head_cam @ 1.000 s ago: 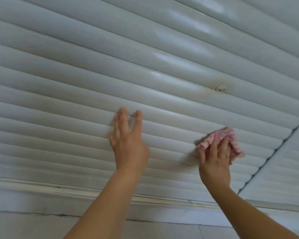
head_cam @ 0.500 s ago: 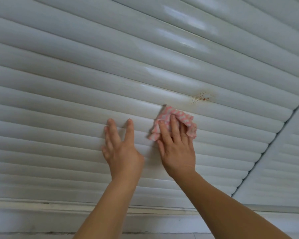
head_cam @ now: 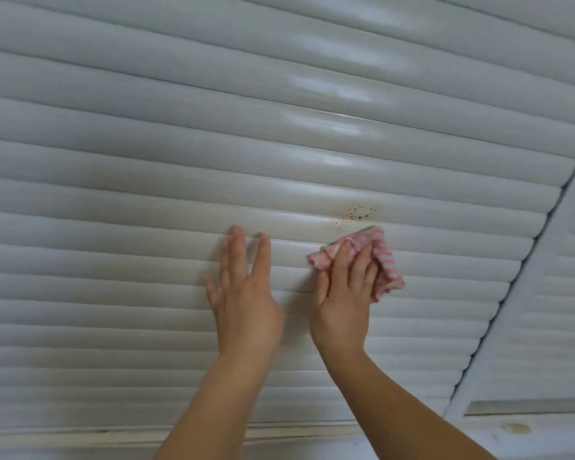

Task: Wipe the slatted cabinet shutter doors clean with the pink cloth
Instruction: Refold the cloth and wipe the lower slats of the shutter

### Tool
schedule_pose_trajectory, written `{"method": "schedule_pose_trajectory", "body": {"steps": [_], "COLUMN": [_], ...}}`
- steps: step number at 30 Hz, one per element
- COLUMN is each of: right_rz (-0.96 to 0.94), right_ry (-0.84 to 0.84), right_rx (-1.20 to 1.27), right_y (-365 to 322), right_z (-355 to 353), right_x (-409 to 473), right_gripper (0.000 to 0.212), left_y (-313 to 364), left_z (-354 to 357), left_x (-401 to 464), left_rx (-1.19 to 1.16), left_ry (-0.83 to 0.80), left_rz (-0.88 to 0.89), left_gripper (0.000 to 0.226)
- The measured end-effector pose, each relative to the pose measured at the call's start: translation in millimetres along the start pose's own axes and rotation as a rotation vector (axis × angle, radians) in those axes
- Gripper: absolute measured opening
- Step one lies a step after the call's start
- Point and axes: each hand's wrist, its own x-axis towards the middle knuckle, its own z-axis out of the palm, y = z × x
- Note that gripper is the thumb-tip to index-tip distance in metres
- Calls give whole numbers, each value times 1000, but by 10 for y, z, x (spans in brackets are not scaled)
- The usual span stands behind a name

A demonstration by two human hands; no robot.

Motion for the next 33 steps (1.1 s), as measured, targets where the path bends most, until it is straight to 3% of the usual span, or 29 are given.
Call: {"method": "schedule_pose_trajectory", "body": {"steps": [5, 10, 14, 20, 26, 29, 33], "right_rz": [-302, -394, -334, -237, 128, 116, -90], "right_ry": [11, -14, -2, 68, 162, 167, 166], "right_rx": [-62, -55, -36, -26, 129, 104, -7], "right_y": [-233, -8, 193, 455, 506, 267, -113], "right_z": [107, 17, -37, -87, -183, -159, -105], "right_x": [-71, -15, 11, 73, 263, 273, 243], "right_gripper": [52, 50, 49, 50, 56, 54, 52], "left_y": [206, 192, 132, 46, 123, 168, 94], "left_z": [-126, -95, 14, 100, -36, -44, -36], "left_x": [206, 215, 104, 42, 225, 262, 276], "left_rx": [164, 197, 180, 250, 353, 334, 286], "left_ry": [-8, -27, 16, 7, 37, 38, 75], "left_rz": [115, 52, -3, 9, 97, 110, 176], "left_gripper": [64, 73, 88, 90, 95, 96, 96]}}
